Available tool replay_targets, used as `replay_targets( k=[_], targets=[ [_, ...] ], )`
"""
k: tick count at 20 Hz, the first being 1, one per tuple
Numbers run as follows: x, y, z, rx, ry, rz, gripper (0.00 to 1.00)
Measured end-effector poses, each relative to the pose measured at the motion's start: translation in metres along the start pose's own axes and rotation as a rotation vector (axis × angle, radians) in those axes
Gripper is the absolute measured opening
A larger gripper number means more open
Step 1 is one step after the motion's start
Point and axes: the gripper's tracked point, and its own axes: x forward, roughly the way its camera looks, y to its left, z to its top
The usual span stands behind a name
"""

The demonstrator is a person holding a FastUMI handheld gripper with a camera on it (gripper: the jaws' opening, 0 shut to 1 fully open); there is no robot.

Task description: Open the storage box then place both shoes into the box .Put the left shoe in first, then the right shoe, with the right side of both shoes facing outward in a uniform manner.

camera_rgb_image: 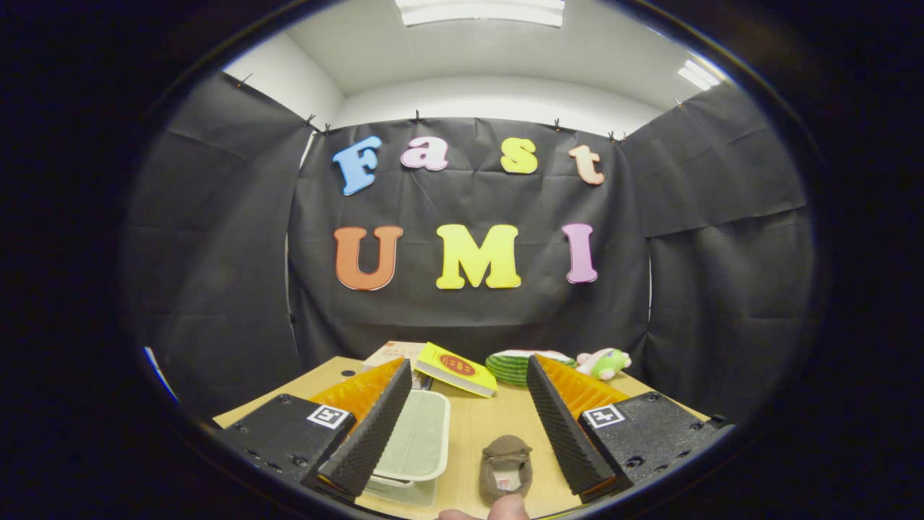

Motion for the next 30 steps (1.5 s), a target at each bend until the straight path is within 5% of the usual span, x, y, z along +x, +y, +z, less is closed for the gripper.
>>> replay_targets(
  k=[14, 25, 30],
  targets=[
    [0.022, -0.016, -0.033, 0.071, 0.154, 0.125, 1.0],
    [0.017, -0.013, -0.055, 0.193, 0.341, 0.49, 0.99],
    [0.018, -0.003, -0.082, 0.324, 0.528, 0.657, 1.0]
  ],
)
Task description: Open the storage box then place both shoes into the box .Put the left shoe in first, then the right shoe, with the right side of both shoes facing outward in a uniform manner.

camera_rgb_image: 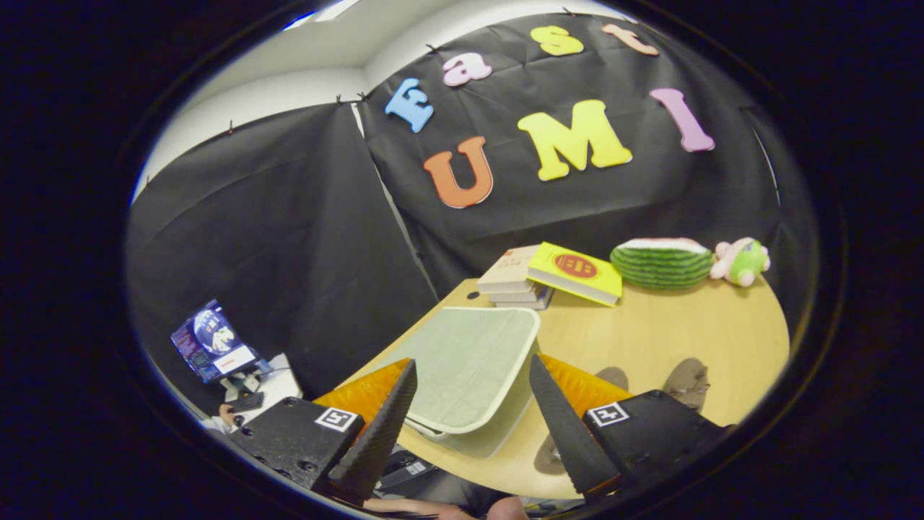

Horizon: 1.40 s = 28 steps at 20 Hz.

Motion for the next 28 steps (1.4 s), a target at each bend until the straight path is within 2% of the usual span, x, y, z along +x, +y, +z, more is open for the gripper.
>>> replay_targets(
  k=[11, 15, 20, 22, 23, 24, 25, 28],
  targets=[
    [0.063, -0.027, -0.035, 0.346, 0.232, 0.2, 0.97],
    [0.078, -0.032, -0.054, 0.422, 0.313, 0.232, 0.92],
    [0.089, -0.026, -0.062, 0.467, 0.364, 0.263, 0.63],
    [0.091, -0.027, -0.063, 0.494, 0.377, 0.25, 0.44],
    [0.09, -0.026, -0.059, 0.517, 0.372, 0.247, 0.31],
    [0.09, -0.023, -0.052, 0.543, 0.363, 0.242, 0.25],
    [0.088, -0.021, -0.045, 0.556, 0.354, 0.225, 0.13],
    [0.083, 0.001, -0.025, 0.549, 0.33, 0.221, 0.06]
  ],
)
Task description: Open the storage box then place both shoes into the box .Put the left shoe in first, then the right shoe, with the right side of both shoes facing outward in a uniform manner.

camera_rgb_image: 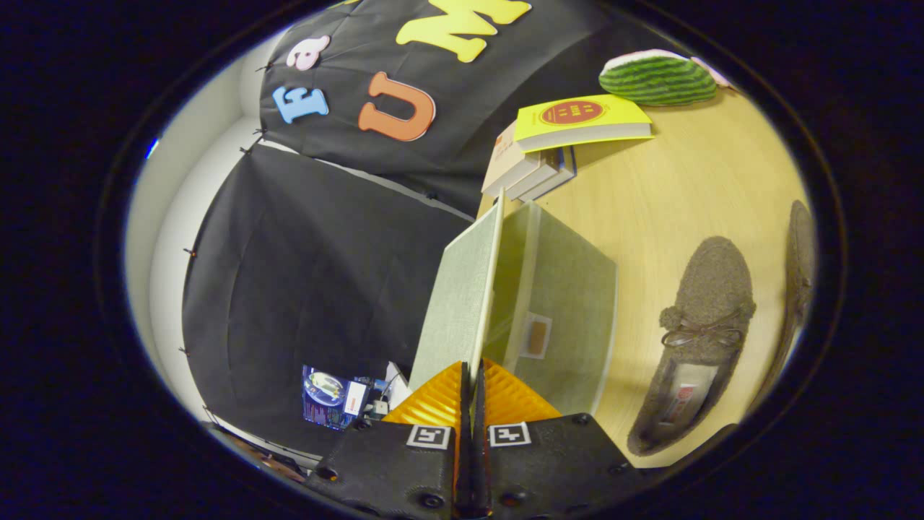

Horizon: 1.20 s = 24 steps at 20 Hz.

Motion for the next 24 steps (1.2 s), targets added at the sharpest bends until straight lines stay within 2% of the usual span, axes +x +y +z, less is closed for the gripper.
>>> replay_targets(
  k=[9, 16, 22, 24],
  targets=[
    [0.023, 0.116, 0.004, -0.06, -0.087, 0.013, 0.06],
    [0.099, 0.202, -0.013, -0.193, -0.064, -0.009, 0.06],
    [0.145, 0.222, -0.022, -0.3, -0.055, -0.028, 0.23],
    [0.144, 0.218, -0.011, -0.36, -0.114, -0.085, 0.52]
  ],
)
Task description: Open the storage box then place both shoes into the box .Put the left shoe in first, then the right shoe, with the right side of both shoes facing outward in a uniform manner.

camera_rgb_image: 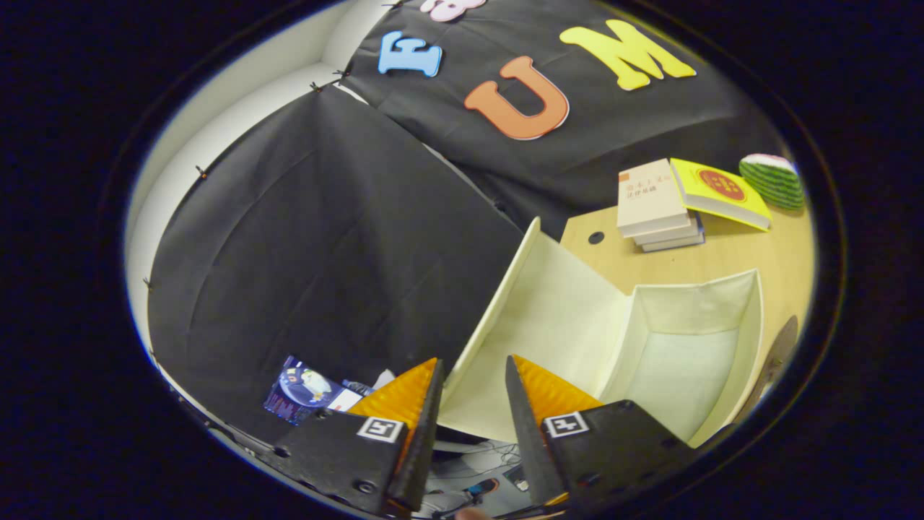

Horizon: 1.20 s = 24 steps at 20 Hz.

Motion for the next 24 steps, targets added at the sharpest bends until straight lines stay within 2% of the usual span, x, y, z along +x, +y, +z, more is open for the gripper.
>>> replay_targets(
  k=[2, 3, 8, 15, 20, 24],
  targets=[
    [-0.009, 0.0, 0.009, -0.07, -0.051, -0.031, 0.82],
    [-0.017, 0.001, 0.013, -0.1, -0.077, -0.048, 0.93],
    [-0.057, -0.014, 0.023, -0.218, -0.172, -0.164, 1.0],
    [-0.14, -0.069, 0.023, -0.295, -0.231, -0.345, 1.0],
    [-0.207, -0.13, 0.023, -0.266, -0.24, -0.488, 1.0],
    [-0.243, -0.187, 0.0, -0.225, -0.192, -0.592, 1.0]
  ],
)
